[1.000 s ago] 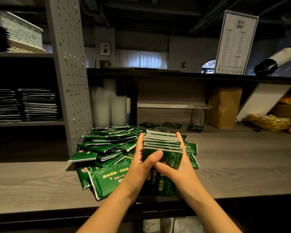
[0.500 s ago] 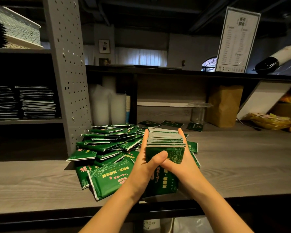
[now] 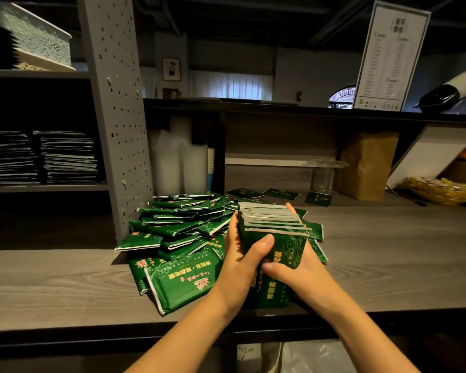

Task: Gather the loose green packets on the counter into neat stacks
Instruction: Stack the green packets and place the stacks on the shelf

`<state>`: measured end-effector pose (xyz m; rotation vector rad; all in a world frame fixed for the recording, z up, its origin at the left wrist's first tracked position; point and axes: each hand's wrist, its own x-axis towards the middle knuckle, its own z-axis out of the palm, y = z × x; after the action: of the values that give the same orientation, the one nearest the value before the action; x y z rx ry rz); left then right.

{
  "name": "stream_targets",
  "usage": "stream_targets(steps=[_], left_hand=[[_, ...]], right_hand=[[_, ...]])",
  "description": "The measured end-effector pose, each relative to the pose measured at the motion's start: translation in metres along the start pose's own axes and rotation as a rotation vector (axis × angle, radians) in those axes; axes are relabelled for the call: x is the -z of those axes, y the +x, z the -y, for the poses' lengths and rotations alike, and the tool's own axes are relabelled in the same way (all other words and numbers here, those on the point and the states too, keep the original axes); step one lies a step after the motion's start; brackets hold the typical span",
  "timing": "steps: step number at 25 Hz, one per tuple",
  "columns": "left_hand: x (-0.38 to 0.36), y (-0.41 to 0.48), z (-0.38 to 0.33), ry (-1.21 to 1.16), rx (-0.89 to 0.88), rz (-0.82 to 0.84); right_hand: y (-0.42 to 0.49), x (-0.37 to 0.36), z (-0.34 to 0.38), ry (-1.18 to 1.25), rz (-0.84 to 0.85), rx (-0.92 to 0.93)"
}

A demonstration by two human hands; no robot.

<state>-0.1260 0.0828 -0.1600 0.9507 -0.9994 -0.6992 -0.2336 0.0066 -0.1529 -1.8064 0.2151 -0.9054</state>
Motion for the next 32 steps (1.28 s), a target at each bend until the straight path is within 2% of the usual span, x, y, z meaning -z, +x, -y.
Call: stream_targets(steps=[6, 10, 12, 14, 20, 28, 30, 32], left_hand=[[0.005, -0.002, -0.019, 0.008, -0.046, -0.01], [0.027, 0.001, -0.044, 0.148, -0.201, -0.073], [0.044, 0.002, -0.064, 0.291, -0.273, -0.095], [0.063, 0.001, -0.085, 0.401, -0.326, -0.068], [0.122, -0.01, -0.147, 0.409, -0.384, 0.02], [0.183, -0.006, -0.226, 0.507, -0.385, -0.275], [0.193, 0.006, -0.248, 0.473, -0.365, -0.324], [0.204, 0.022, -0.274, 0.43, -0.332, -0.353]], right_hand=[[0.01, -0.008, 0.024, 0.021, -0.023, 0.031], [0.034, -0.025, 0.053, 0.1, -0.016, 0.044], [0.047, -0.041, 0.064, 0.16, 0.005, 0.042], [0.058, -0.062, 0.075, 0.272, 0.037, 0.016], [0.095, -0.128, 0.108, 0.465, 0.118, -0.036], [0.154, -0.198, 0.154, 0.485, 0.253, 0.014], [0.168, -0.207, 0.172, 0.443, 0.263, 0.079], [0.183, -0.214, 0.189, 0.325, 0.196, 0.212]])
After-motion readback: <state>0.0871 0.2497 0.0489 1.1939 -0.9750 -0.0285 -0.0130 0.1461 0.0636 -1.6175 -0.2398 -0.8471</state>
